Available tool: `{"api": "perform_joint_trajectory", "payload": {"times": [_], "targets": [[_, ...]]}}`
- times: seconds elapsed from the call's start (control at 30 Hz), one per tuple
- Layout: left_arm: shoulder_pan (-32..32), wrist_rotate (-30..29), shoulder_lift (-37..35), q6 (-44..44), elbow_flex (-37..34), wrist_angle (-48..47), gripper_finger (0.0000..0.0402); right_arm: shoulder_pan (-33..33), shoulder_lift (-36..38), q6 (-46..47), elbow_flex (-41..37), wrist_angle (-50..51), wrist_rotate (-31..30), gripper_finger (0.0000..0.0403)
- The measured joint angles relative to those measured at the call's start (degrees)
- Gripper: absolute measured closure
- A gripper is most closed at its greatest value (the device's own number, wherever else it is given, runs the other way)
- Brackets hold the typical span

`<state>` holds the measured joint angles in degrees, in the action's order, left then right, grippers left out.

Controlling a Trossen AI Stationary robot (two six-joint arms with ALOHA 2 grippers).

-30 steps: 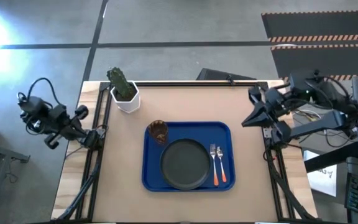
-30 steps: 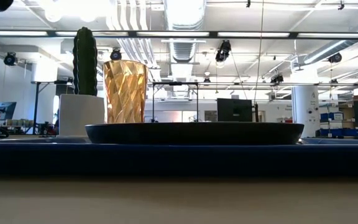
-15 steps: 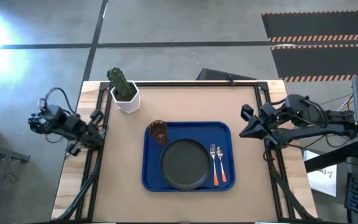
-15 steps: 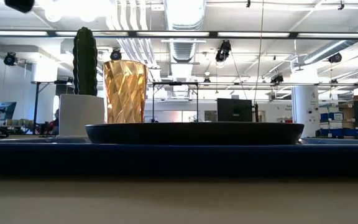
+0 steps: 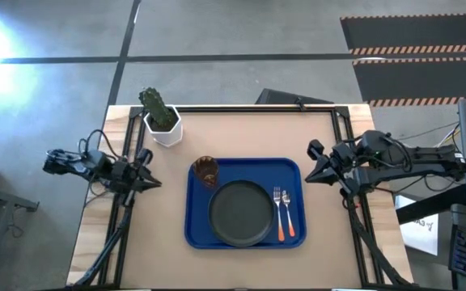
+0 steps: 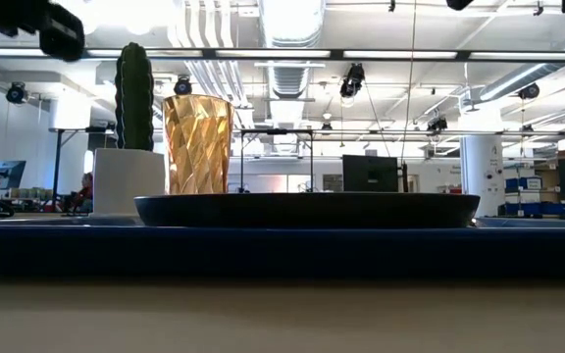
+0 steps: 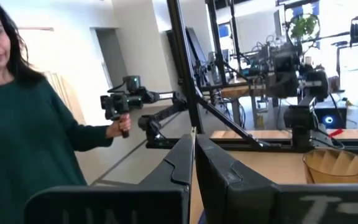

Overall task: Pick and place plate/cup/fork/spoon on tray
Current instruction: Return to Home Position

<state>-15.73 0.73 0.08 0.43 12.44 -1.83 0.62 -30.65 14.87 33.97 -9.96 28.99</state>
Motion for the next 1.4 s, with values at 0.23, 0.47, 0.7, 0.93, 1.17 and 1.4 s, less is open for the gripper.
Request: {"api": "perform_joint_trajectory", "payload": {"times": [0.23,0.47,0.7,0.93,1.17,1.4], "targets": [[0.0,-1.29,0.0,-0.12,-4.65,5.9,0.0395,0.0,4.65,1.65,-5.59,-1.59,0.0,0.0394],[0.0,-1.31,0.0,-1.6,-5.33,5.91,0.0395,0.0,14.35,2.26,-14.35,-4.63,0.01,0.0394],[0.0,-1.31,0.0,-1.62,-5.33,6.42,0.0395,0.0,28.37,8.22,-24.28,-8.19,0.09,0.0394],[0.02,-1.53,0.02,-1.58,-5.45,7.01,0.0395,0.13,29.66,8.64,-27.27,-6.89,1.21,0.0394],[0.02,-3.58,0.04,-1.6,-6.12,7.02,0.0395,0.15,29.67,4.06,-31.13,-3.05,-5.02,0.0394],[0.02,-5.81,0.04,-1.6,-6.25,7.01,0.0395,0.15,30.16,2.87,-32.86,8.1,-22.56,0.0394]]}}
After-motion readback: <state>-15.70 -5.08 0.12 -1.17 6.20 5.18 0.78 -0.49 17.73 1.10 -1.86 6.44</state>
